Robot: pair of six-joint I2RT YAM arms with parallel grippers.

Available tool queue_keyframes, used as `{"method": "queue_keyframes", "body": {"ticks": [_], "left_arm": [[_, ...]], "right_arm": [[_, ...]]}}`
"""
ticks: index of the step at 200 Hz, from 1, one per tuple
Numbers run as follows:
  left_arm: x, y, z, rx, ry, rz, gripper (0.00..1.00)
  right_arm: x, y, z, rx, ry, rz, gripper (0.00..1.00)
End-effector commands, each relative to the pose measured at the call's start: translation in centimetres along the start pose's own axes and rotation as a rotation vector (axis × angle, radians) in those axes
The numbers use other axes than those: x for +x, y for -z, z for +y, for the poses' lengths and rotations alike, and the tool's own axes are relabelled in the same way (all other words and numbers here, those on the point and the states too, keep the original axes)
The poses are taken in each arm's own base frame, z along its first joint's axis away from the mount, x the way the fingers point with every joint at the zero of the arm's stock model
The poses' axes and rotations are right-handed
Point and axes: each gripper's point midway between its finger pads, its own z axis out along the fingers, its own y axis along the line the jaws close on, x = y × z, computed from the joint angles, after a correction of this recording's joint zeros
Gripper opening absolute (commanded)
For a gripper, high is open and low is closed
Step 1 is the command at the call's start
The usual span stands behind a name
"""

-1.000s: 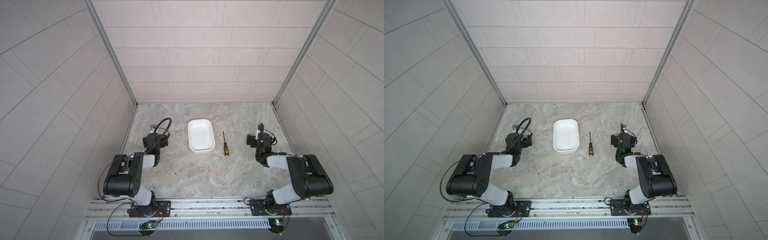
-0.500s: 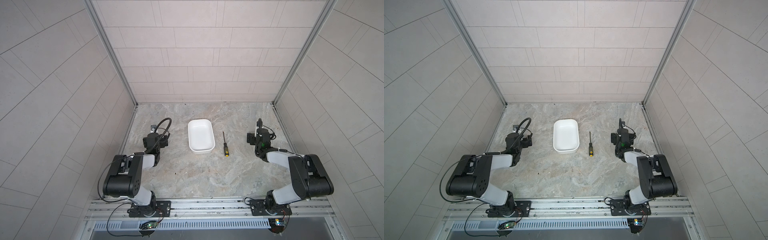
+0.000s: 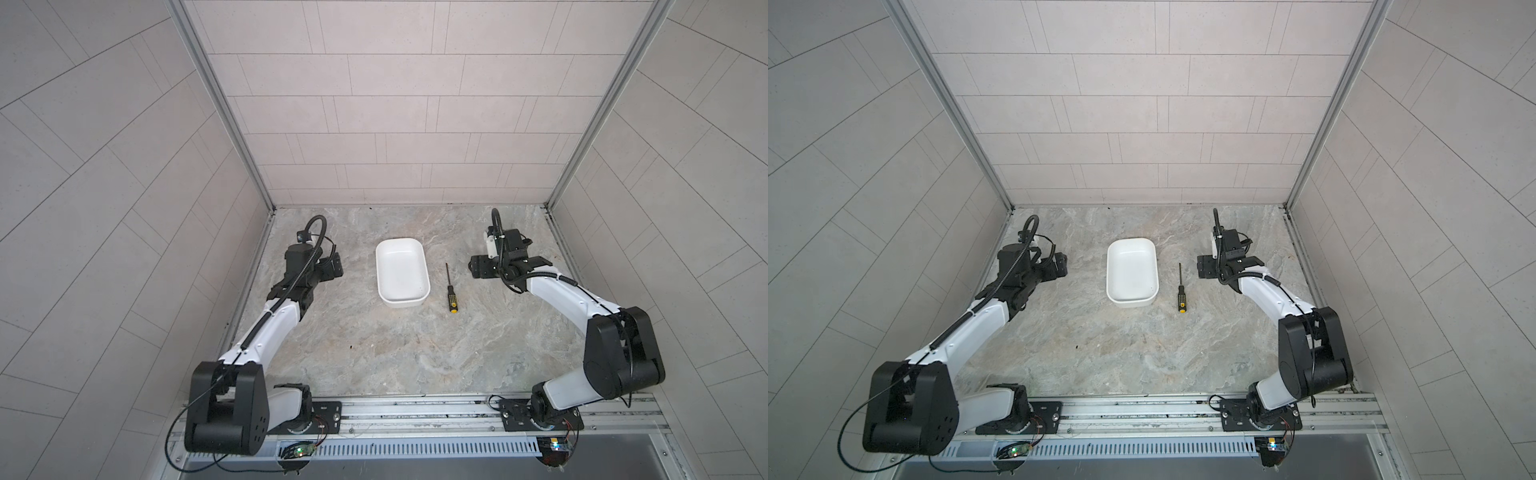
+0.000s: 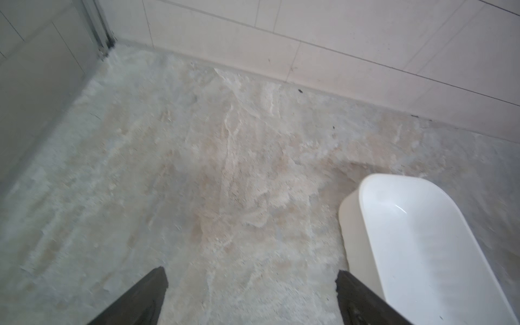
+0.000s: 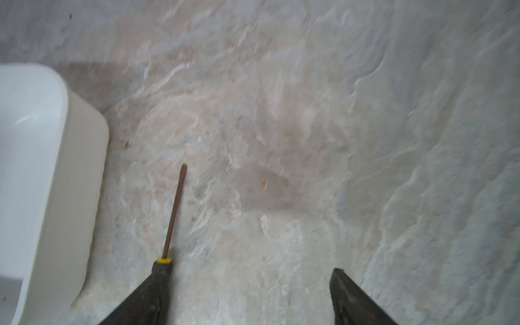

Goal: Put the screwdriver in the bin
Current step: Pick up the screwdriver from the center of the table.

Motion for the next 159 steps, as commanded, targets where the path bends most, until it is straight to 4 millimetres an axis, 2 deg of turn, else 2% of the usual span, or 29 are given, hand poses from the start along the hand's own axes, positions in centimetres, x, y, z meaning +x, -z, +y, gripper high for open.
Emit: {"method": "queue_keyframes", "body": {"ticks": [1, 31, 60, 101, 159], "left_arm": [[3.4, 1.2, -1.2, 0.081, 0.102, 0.120, 1.00], [4.7, 2.3, -1.9, 0.106, 0.120, 0.153, 1.00], [5.5, 2.3, -3.3, 0.196, 0.179, 0.166, 1.00], [7.0, 2.3, -2.9, 0.182, 0.164, 0.201, 1.00], [6.9, 2.5, -2.8, 0.182, 0.156, 0.186, 1.00]], "right_arm": [[4.6, 0.1, 3.1, -0.096, -0.005, 0.188, 0.84], [6.0, -0.1, 5.4, -0.143, -0.005, 0.235, 0.82], [7.1, -0.4, 6.9, -0.149, 0.015, 0.284, 0.78], [8.2, -1.3, 7.5, -0.121, 0.026, 0.318, 0.71], [8.0, -3.0, 8.1, -0.064, 0.021, 0.333, 0.59]]}}
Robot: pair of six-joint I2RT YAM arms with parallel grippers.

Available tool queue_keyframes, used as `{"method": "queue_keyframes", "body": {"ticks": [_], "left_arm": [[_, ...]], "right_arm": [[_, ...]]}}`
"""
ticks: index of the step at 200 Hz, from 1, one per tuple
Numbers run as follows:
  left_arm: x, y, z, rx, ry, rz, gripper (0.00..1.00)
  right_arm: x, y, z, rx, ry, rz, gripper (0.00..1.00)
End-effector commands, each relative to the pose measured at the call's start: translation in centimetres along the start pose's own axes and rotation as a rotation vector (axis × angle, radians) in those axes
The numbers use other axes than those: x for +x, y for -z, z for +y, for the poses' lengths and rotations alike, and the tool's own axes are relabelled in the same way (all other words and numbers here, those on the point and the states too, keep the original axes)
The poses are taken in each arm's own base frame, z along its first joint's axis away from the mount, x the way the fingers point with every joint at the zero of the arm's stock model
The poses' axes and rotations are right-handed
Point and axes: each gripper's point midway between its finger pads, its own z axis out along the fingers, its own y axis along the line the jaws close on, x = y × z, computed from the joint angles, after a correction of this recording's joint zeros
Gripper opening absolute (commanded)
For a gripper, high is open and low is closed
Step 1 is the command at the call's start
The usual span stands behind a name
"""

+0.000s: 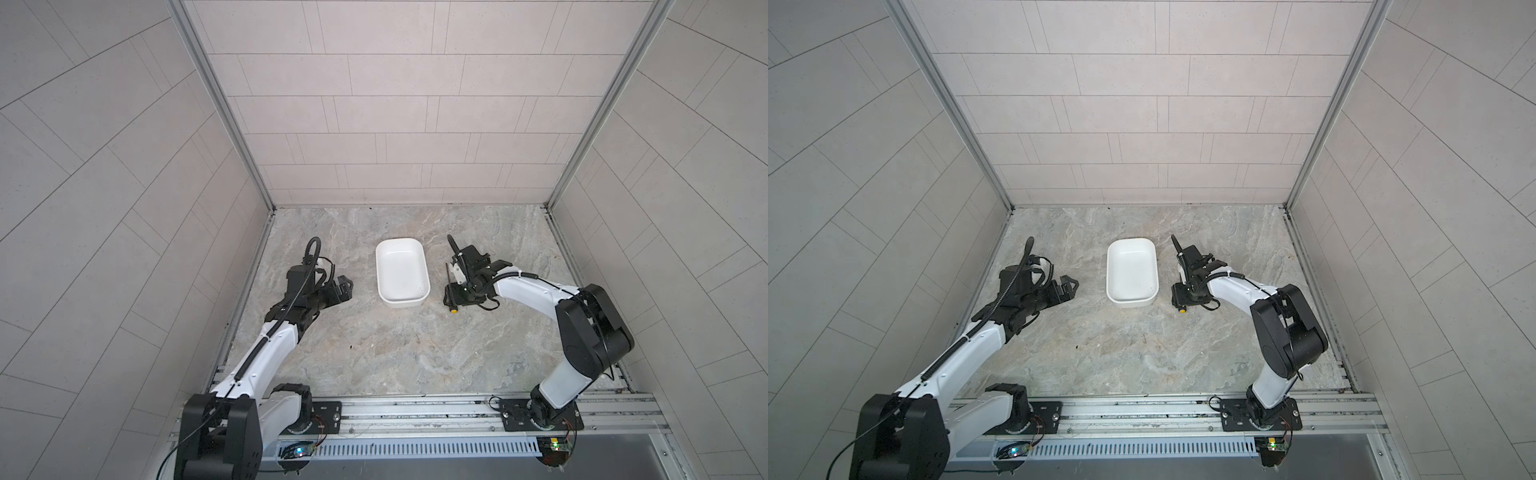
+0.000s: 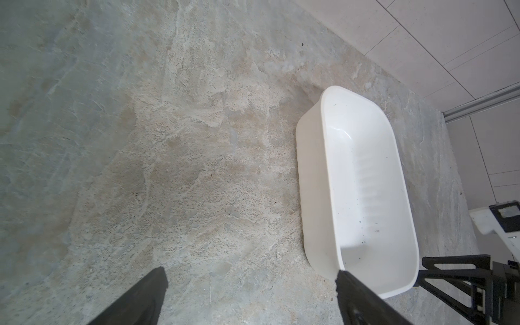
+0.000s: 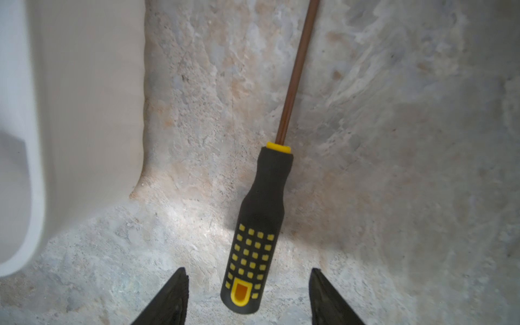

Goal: Put the screwdriver in the bin
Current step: Pick up the screwdriver from the center of the table.

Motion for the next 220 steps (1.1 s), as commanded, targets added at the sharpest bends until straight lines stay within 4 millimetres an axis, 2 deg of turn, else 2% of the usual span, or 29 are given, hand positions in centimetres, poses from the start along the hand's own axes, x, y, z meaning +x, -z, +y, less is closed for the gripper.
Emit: {"method": "queue_keyframes", "body": {"ticks": [1, 51, 103, 142, 185, 220], "left_arm": [[0.2, 0.0, -0.2, 0.012, -0.010, 0.002, 1.00], [0.5, -0.5, 0.0, 0.004, -0.007, 0.024, 1.00], [0.4, -0.3, 0.0, 0.000, -0.011, 0.019, 1.00], [0.5, -0.3, 0.0, -0.002, -0.011, 0.022, 1.00], [0.5, -0.3, 0.1, -0.006, -0.013, 0.021, 1.00], [0.4, -0.2, 0.0, -0.005, -0.015, 0.019, 1.00]], "right_arm": [[-0.6, -0.2, -0.5, 0.056, -0.026, -0.002, 0.58], [-0.2, -1.9, -1.1, 0.112, -0.034, 0.049, 0.50], [0.5, -2.3, -1.3, 0.129, -0.032, 0.088, 0.30], [0.4, -2.0, -1.0, 0.112, -0.036, 0.093, 0.00], [0.0, -1.0, -0.5, 0.079, -0.044, 0.077, 0.00], [-1.3, 1.3, -1.1, 0.049, -0.082, 0.041, 0.00]]}}
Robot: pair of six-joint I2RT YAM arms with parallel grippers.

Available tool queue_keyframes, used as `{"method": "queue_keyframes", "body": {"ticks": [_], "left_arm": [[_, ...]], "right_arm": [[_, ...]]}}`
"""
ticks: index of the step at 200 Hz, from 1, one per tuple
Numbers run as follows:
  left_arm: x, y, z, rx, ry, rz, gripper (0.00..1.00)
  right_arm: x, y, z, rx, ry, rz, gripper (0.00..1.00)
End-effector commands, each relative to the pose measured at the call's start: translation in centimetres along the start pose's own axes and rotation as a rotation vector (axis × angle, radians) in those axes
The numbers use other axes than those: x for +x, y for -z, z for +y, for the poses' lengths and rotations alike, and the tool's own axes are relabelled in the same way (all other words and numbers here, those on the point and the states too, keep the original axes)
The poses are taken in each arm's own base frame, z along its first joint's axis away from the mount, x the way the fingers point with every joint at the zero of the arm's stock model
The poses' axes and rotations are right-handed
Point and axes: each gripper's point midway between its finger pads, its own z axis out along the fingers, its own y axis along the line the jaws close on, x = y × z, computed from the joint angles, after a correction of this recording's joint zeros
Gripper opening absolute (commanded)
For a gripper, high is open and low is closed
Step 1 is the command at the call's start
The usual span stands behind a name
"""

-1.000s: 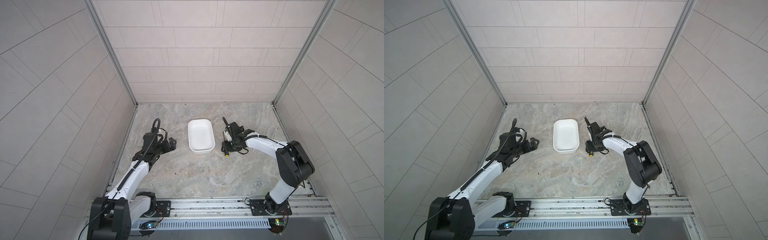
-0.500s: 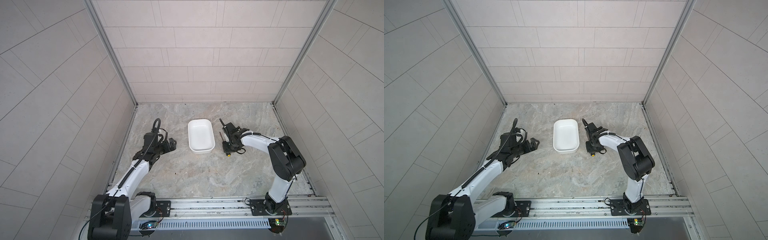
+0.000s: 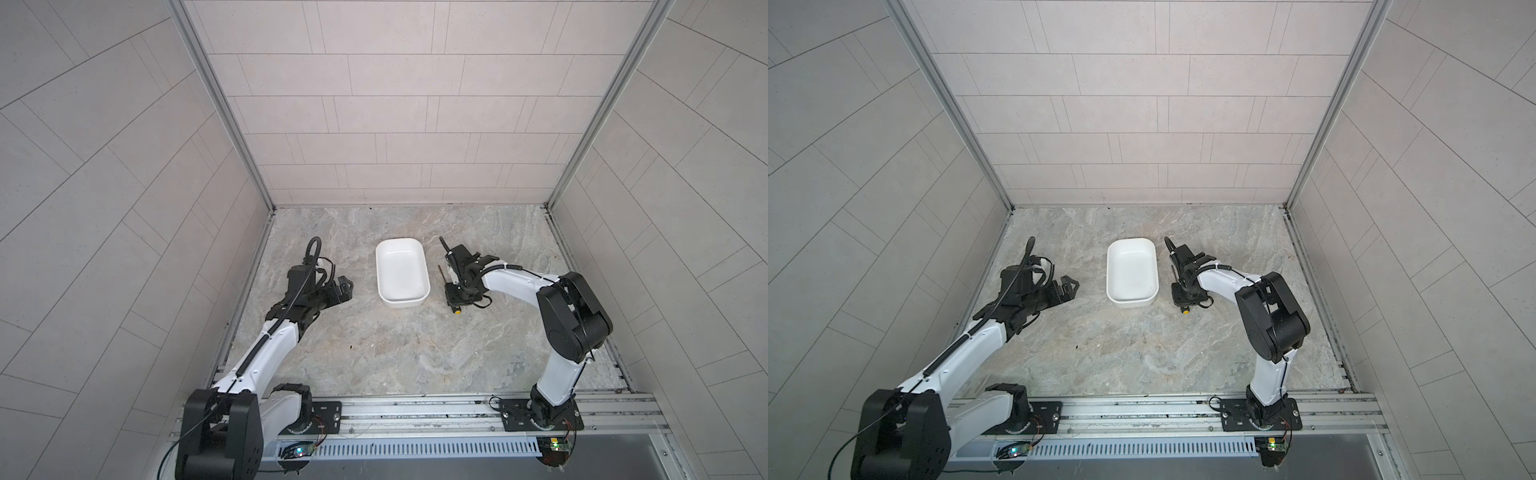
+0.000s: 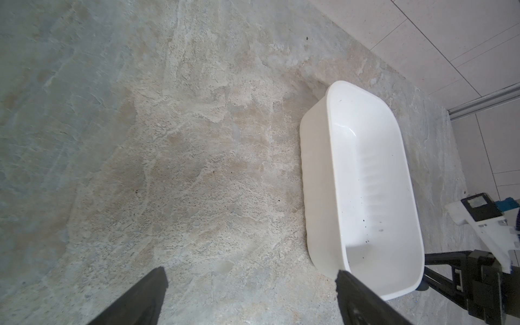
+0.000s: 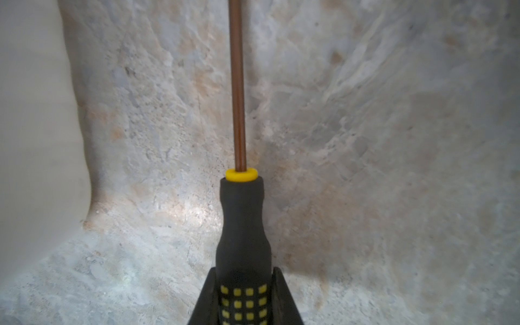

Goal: Put the screwdriver in the bin
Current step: Pick up the screwdriver from the center of the table, then place the screwdriver into the bin.

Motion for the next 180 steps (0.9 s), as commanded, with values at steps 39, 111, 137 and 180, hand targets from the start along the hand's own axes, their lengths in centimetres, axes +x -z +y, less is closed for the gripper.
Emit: {"method": "queue_keyframes", "body": {"ticks": [39, 111, 137, 180], "left_arm": [[-0.1, 0.2, -0.3, 0.003, -0.021, -0.006, 1.00], [-0.5, 0.3, -0.6, 0.015, -0.024, -0.019, 1.00], [-0.5, 0.2, -0.5, 0.009, -0.022, -0.016, 1.00], [-0.4, 0.0, -0.4, 0.004, -0.023, -0.011, 1.00]], "right_arm": [[-4.8, 8.0, -0.6, -0.046, -0.054, -0.142, 0.00], [-12.1, 16.4, 7.2, -0.252, -0.001, -0.387, 0.00], [-12.0, 15.6, 11.1, -0.322, 0.010, -0.356, 0.00], [-9.4, 10.4, 15.0, -0.263, 0.027, -0.249, 0.00]]}}
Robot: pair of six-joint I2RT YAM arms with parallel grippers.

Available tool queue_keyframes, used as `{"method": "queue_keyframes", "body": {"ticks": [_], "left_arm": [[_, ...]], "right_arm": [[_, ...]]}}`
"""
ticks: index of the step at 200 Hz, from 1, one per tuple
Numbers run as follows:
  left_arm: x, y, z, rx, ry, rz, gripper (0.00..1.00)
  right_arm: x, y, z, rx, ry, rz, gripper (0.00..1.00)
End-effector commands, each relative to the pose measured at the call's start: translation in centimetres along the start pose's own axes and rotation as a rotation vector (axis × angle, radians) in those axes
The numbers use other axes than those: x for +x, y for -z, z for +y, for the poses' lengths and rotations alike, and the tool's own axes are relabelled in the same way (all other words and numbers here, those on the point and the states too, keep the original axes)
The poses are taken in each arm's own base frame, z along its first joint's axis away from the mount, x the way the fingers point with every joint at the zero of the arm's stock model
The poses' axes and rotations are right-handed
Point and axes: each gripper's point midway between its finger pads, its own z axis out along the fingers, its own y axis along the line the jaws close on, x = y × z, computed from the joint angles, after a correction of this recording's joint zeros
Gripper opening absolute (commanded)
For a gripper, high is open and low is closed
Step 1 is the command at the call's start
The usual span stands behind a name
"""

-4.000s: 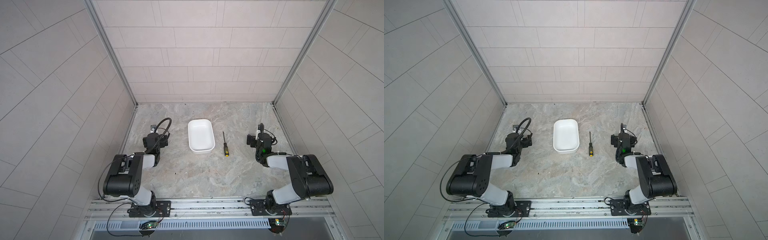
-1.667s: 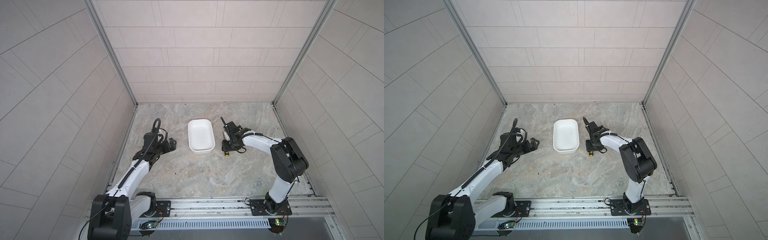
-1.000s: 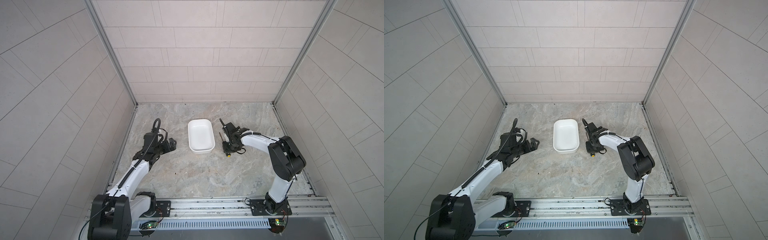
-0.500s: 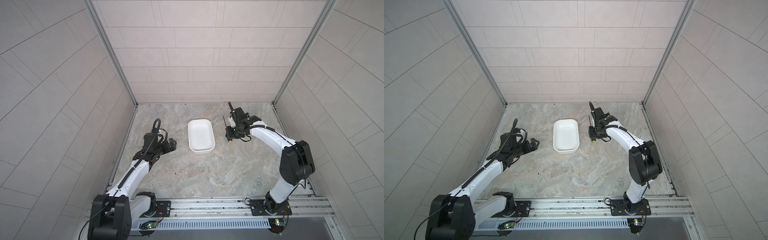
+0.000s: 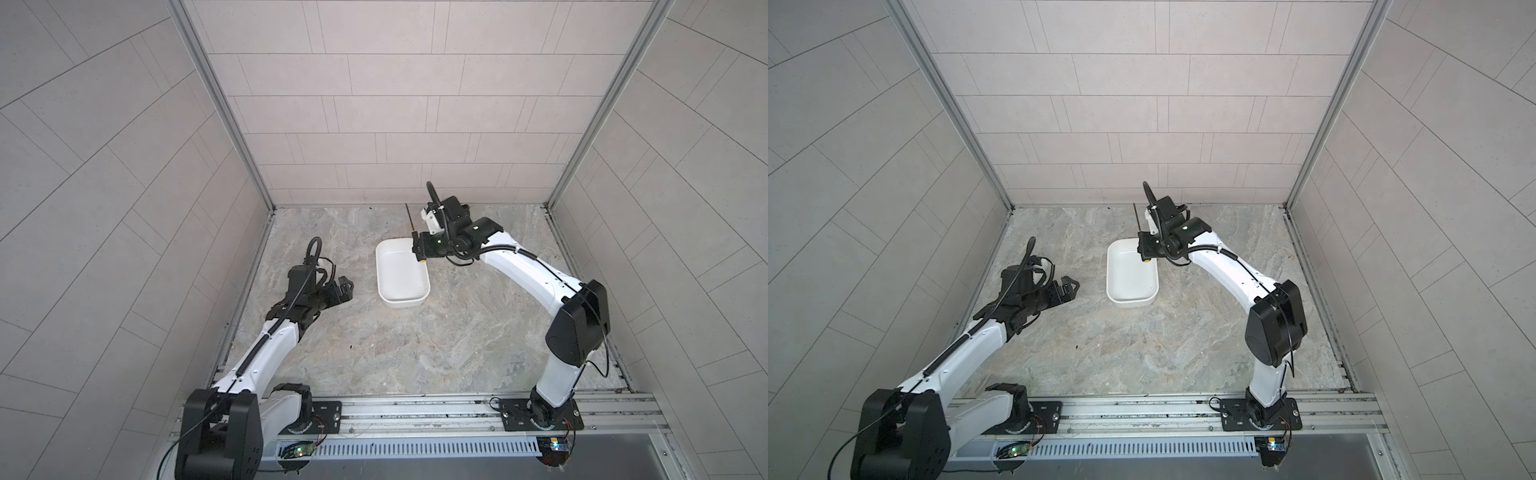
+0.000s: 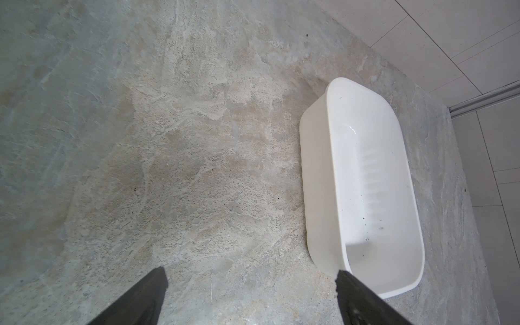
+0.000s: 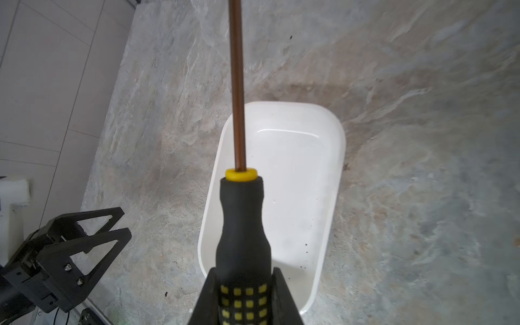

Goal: Put the screwdriver in the bin
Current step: Place the screwdriver into the bin.

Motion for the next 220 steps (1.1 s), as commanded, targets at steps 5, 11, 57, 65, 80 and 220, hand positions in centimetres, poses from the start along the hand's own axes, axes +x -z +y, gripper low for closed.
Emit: {"method": "queue_keyframes", "body": {"ticks": [5, 11, 57, 65, 80, 220], "left_arm": [[-0.6, 0.1, -0.3, 0.004, -0.022, -0.018, 1.00], [-0.5, 0.1, -0.3, 0.003, -0.022, -0.017, 1.00], [-0.4, -0.1, -0.2, 0.003, -0.022, -0.015, 1.00], [-0.4, 0.0, -0.2, 0.004, -0.023, -0.015, 1.00], [-0.5, 0.0, -0.2, 0.002, -0.022, -0.018, 1.00], [-0.2, -0.3, 0.3, -0.016, -0.026, -0.013, 1.00]], "right_arm": [[3.1, -3.3, 0.3, 0.061, -0.045, 0.087, 0.00], [3.7, -4.0, 0.3, 0.072, -0.048, 0.103, 0.00], [6.6, -7.2, -0.5, 0.158, -0.035, 0.181, 0.00], [6.9, -7.5, -0.7, 0.169, -0.037, 0.190, 0.00], [7.3, -7.8, -1.2, 0.195, -0.040, 0.201, 0.00], [8.9, -11.0, -3.3, 0.280, -0.051, 0.265, 0.00]]}}
